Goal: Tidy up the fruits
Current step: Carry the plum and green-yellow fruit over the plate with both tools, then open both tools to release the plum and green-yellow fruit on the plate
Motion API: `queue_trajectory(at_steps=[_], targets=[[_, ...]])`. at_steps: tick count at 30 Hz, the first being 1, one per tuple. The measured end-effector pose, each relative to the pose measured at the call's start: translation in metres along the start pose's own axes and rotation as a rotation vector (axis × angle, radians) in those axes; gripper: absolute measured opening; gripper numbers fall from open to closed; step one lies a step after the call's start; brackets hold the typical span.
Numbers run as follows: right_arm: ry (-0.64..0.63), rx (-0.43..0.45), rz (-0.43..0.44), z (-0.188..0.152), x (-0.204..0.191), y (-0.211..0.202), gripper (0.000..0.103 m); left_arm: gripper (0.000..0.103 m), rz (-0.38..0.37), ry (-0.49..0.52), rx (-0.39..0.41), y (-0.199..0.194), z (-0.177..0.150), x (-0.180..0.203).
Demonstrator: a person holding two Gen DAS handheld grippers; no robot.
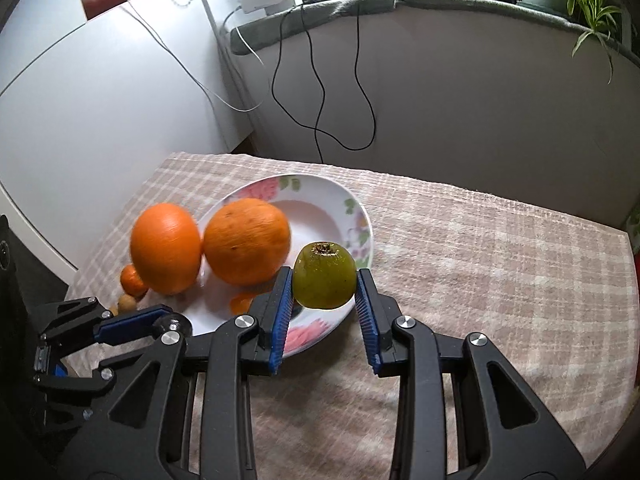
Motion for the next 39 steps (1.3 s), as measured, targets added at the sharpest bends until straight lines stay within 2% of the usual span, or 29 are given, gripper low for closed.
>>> queue_trajectory(at_steps=[10,25,27,28,29,30,32,33,34,36,38,39], targets=[[-0.01,-0.018,-0.002,0.009,0.008,0.018,0.033,0.023,0.016,0.02,-0.013,0.022,0.005,0.009],[-0.045,-0.038,0.0,0.014,0.004,0.028,0.033,0.024,0.03,0.029,-0.006,0.028,0.007,0.01],[-0.05,-0.036,-0.007,0.014,0.003,0.029,0.033,0.03,0.031,0.029,-0.011,0.029,0.008,0.01],[-0.053,-0.039,-0.013,0.014,0.002,0.029,0.034,0.038,0.036,0.03,-0.011,0.029,0.008,0.01],[-0.055,-0.039,-0.017,0.014,0.002,0.029,0.034,0.04,0.041,0.032,-0.007,0.028,0.009,0.01],[-0.057,-0.039,-0.02,0.014,0.001,0.028,0.036,0.04,0.044,0.036,-0.003,0.027,0.009,0.011],[-0.062,-0.031,-0.032,0.015,0.0,0.027,0.051,0.047,0.043,0.036,-0.003,0.027,0.009,0.01],[-0.063,-0.023,-0.035,0.015,0.0,0.025,0.064,0.048,0.043,0.034,-0.001,0.026,0.01,0.01],[-0.065,-0.013,-0.039,0.016,0.0,0.023,0.071,0.049,0.044,0.033,0.0,0.026,0.01,0.009],[-0.069,0.005,-0.043,0.018,-0.001,0.018,0.075,0.051,0.043,0.034,-0.003,0.025,0.009,0.009],[-0.07,0.012,-0.05,0.02,-0.002,0.015,0.082,0.058,0.044,0.036,-0.008,0.025,0.009,0.009],[-0.07,0.015,-0.055,0.021,-0.002,0.014,0.086,0.058,0.045,0.035,-0.006,0.024,0.008,0.009]])
Point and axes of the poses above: each gripper's, at about its wrist camera, not at the fingertips, and y roughly the way its jaws point, x to its right, z to its top, the point moved 2 cm from there along y, roughly the way its jaws point, and after that the axes turned 13 degrees about z, right-handed, at the moved point
